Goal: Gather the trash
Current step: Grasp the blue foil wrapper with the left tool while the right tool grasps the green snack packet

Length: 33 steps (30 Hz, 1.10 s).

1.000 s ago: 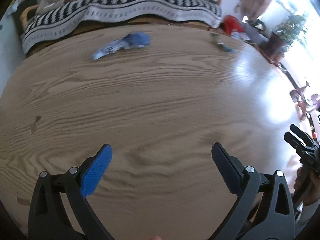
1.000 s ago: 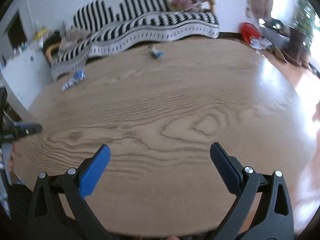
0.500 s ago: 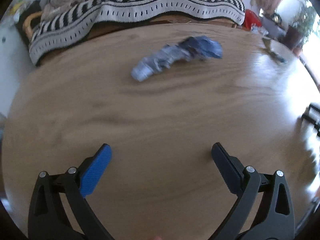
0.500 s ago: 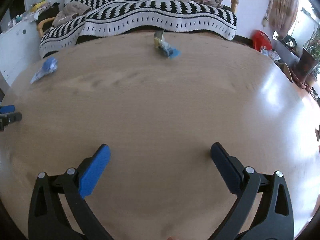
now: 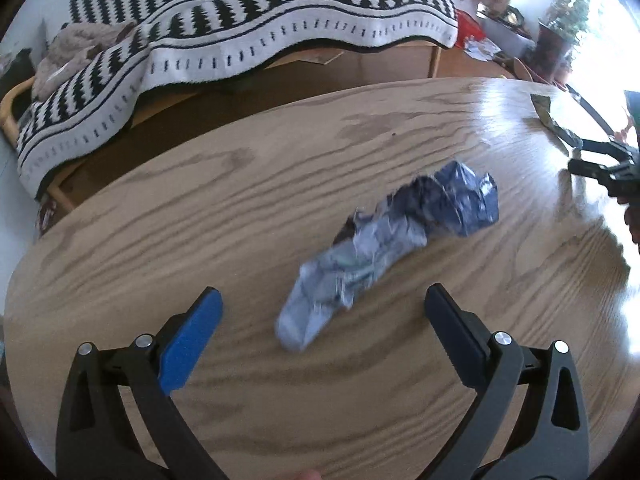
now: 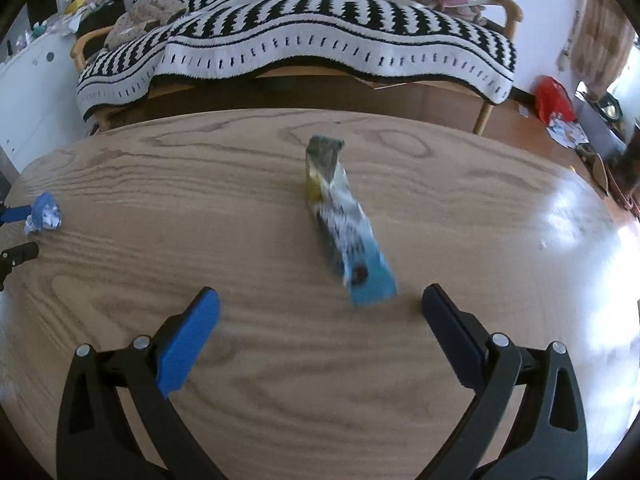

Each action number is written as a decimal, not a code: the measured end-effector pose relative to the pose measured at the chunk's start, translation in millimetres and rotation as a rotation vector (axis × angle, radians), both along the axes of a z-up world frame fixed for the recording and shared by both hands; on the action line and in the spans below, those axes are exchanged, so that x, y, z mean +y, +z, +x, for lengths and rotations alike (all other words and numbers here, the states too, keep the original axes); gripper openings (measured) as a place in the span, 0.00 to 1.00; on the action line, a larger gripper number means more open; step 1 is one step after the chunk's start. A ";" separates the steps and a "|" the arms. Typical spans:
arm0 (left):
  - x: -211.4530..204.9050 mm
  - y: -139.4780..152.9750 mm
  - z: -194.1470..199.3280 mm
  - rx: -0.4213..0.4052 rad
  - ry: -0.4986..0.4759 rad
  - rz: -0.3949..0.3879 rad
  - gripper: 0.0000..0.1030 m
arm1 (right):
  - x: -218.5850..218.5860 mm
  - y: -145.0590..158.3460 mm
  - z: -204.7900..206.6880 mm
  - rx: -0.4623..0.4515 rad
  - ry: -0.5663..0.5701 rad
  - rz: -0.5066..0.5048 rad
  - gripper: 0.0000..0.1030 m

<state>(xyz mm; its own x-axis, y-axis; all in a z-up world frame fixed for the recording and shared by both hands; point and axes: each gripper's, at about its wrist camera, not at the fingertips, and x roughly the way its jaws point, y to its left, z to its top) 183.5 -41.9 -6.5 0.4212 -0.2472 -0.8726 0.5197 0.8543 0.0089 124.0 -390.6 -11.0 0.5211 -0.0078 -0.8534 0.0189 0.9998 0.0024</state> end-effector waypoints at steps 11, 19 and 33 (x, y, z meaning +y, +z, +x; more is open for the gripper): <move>-16.1 12.6 4.3 -0.024 -0.059 0.011 0.18 | 4.0 11.6 28.8 0.033 0.034 0.020 0.16; -19.6 19.1 -19.4 -0.011 -0.025 0.036 0.18 | 27.9 17.5 -1.1 0.001 0.016 0.048 0.08; -17.4 111.5 -139.9 -0.165 0.062 0.018 0.18 | 75.7 81.3 -102.1 -0.085 0.077 0.092 0.08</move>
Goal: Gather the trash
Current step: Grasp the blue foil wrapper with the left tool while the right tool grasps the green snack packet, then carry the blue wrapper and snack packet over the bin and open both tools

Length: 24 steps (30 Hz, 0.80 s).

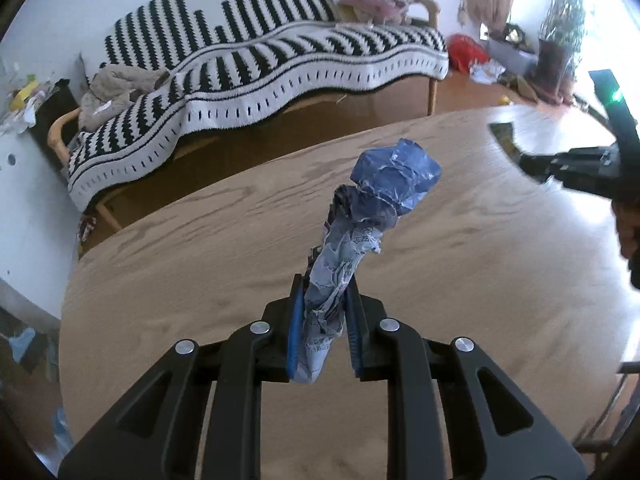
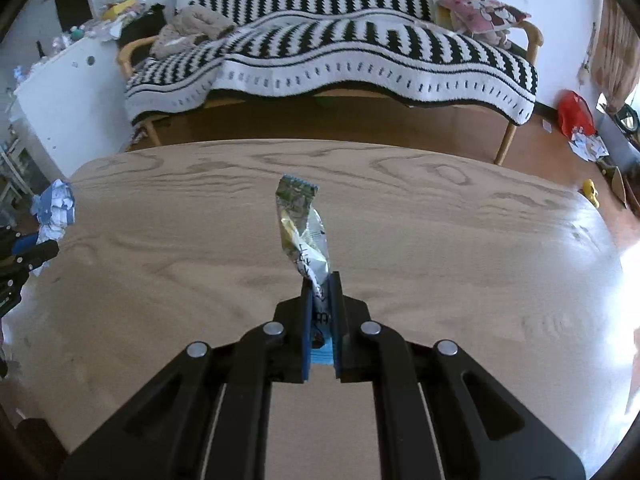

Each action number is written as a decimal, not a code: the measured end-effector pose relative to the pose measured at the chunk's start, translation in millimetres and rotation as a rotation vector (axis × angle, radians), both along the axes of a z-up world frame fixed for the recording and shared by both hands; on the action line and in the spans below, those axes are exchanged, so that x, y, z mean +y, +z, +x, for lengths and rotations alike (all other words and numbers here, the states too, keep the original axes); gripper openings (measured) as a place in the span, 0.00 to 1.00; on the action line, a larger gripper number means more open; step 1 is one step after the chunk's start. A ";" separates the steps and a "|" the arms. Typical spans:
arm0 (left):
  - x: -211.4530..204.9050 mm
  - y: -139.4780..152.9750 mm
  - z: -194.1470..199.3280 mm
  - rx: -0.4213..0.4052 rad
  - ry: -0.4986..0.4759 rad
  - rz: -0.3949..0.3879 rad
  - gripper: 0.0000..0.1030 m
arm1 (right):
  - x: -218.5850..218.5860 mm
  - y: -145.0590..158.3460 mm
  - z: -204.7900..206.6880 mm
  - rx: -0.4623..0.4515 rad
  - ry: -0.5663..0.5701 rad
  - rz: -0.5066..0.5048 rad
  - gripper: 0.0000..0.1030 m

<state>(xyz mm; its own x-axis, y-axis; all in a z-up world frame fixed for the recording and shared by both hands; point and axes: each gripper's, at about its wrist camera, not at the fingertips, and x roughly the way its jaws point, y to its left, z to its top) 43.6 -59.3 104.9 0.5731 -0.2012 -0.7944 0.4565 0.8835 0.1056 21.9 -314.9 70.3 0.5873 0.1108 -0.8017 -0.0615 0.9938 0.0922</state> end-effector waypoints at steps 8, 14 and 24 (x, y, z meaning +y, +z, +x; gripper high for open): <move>-33.6 51.2 -126.7 -0.058 -0.129 -0.095 0.18 | 19.5 57.7 -143.7 -0.099 -0.018 0.049 0.08; -76.8 68.8 -210.6 -0.068 -0.256 -0.164 0.18 | -2.9 90.1 -253.9 -0.176 -0.119 0.028 0.08; -151.4 22.1 -306.8 0.073 -0.413 -0.242 0.18 | -52.6 66.7 -396.6 -0.197 -0.346 0.077 0.08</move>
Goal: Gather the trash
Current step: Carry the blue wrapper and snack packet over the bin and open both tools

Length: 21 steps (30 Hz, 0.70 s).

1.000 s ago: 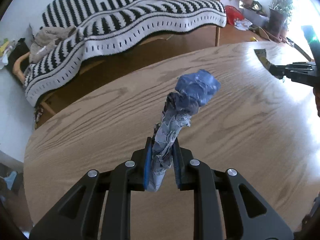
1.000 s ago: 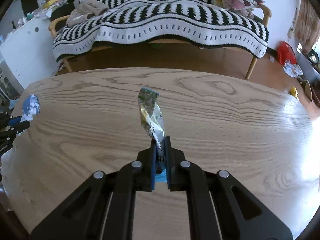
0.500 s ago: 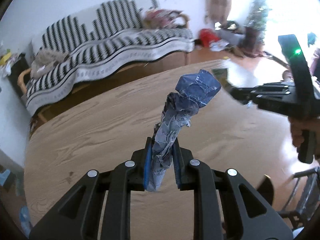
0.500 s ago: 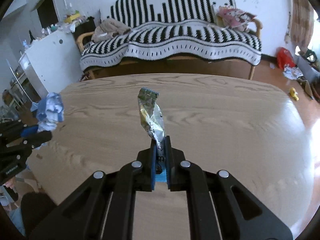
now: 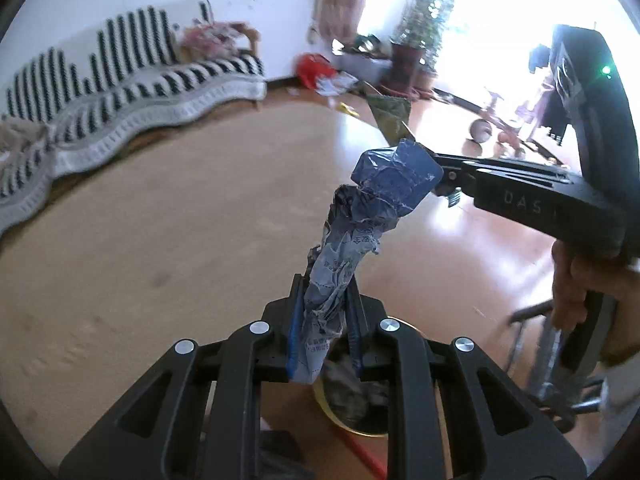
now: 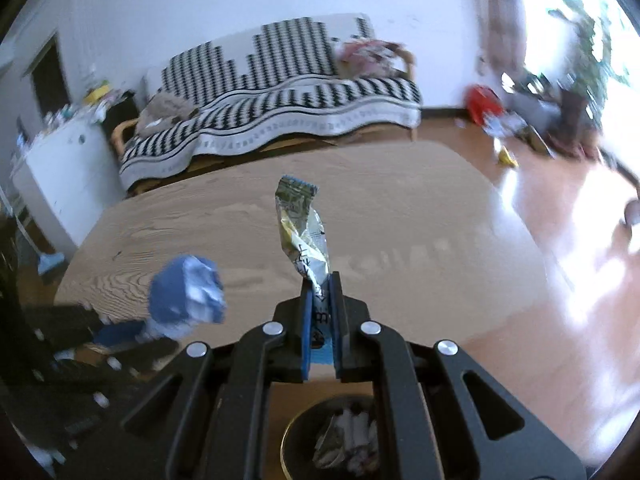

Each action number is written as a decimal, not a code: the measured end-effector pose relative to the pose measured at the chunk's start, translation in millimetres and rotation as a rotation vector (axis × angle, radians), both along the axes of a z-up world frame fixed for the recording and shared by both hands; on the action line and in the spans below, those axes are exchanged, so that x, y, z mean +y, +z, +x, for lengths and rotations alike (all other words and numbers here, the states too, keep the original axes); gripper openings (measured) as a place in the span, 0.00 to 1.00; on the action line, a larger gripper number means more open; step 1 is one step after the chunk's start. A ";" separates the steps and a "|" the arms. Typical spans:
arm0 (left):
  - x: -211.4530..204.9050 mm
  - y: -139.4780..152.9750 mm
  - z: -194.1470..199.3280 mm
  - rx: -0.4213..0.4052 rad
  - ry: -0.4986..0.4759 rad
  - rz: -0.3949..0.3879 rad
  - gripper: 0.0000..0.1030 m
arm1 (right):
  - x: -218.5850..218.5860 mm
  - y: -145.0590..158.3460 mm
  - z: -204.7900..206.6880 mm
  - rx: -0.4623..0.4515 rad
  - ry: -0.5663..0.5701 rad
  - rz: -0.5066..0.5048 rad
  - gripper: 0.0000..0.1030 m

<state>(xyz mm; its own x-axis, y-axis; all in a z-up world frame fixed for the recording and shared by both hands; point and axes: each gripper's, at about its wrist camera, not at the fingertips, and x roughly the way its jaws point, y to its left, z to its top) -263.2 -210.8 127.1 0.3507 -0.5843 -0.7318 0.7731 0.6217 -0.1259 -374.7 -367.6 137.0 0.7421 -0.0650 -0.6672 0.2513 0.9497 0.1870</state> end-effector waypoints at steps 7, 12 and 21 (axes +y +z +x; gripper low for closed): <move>-35.5 -88.4 -34.9 0.163 -0.001 0.036 0.18 | -19.3 -93.1 -62.8 0.144 -0.105 0.135 0.08; -45.8 -151.7 -45.0 0.248 0.036 0.102 0.18 | -17.1 -161.4 -83.9 0.277 -0.133 0.185 0.08; -54.5 -184.8 -39.0 0.310 0.057 0.169 0.18 | -13.6 -213.7 -91.4 0.367 -0.158 0.242 0.08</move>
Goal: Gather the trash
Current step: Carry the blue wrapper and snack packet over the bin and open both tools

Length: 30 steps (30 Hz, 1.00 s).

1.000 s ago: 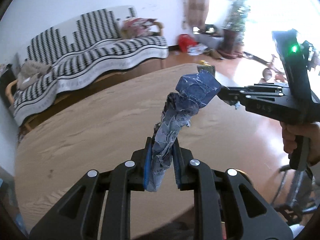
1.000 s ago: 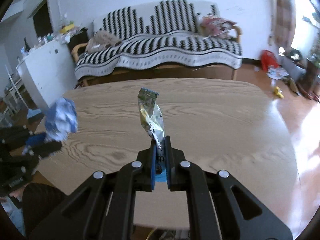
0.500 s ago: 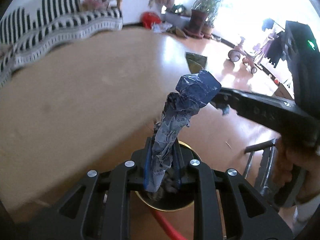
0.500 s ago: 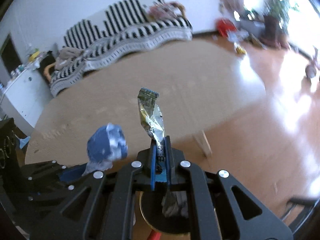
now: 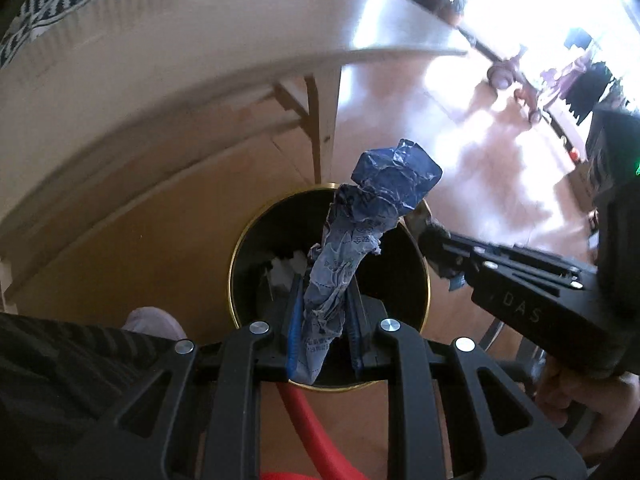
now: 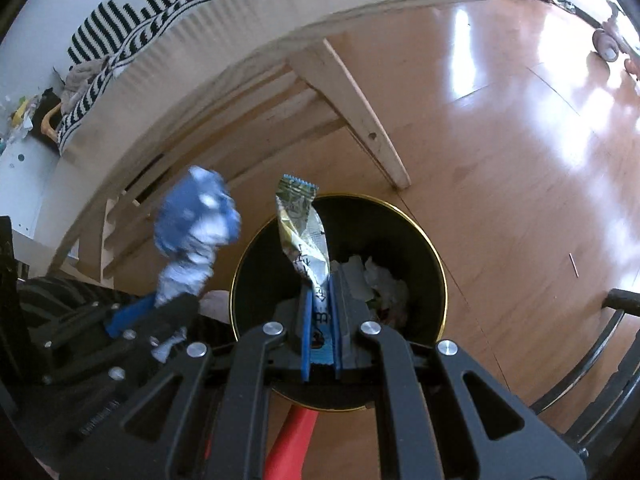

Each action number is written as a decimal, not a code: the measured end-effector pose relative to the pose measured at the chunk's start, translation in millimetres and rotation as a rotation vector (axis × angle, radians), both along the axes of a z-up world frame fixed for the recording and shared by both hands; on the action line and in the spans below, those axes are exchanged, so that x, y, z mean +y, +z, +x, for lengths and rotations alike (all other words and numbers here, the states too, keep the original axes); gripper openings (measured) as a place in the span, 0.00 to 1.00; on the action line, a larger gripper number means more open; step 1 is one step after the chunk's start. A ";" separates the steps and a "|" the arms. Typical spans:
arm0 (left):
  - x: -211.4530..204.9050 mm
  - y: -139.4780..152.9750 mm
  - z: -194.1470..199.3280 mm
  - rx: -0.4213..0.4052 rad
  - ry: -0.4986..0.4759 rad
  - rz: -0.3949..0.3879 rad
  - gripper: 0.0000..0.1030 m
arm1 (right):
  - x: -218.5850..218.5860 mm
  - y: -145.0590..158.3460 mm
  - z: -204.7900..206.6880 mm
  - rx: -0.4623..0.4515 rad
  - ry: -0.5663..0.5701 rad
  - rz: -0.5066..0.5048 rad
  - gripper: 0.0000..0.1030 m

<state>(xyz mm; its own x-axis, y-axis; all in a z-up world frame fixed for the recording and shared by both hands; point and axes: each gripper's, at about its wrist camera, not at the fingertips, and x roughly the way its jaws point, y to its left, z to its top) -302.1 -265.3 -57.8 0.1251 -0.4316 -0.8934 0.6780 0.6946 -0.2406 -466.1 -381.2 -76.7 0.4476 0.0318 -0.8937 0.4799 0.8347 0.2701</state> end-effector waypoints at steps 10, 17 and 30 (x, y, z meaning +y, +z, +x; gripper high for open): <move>1.6 -6.9 4.9 0.025 -0.011 -0.005 0.18 | 4.9 -13.4 11.9 0.051 -0.003 -0.007 0.08; 8.6 -7.1 3.0 0.035 -0.019 -0.010 0.18 | 4.5 -9.6 19.2 0.054 -0.006 -0.008 0.08; 7.0 -7.8 0.7 0.037 -0.040 -0.009 0.18 | 1.5 -11.1 19.1 0.060 -0.007 0.002 0.08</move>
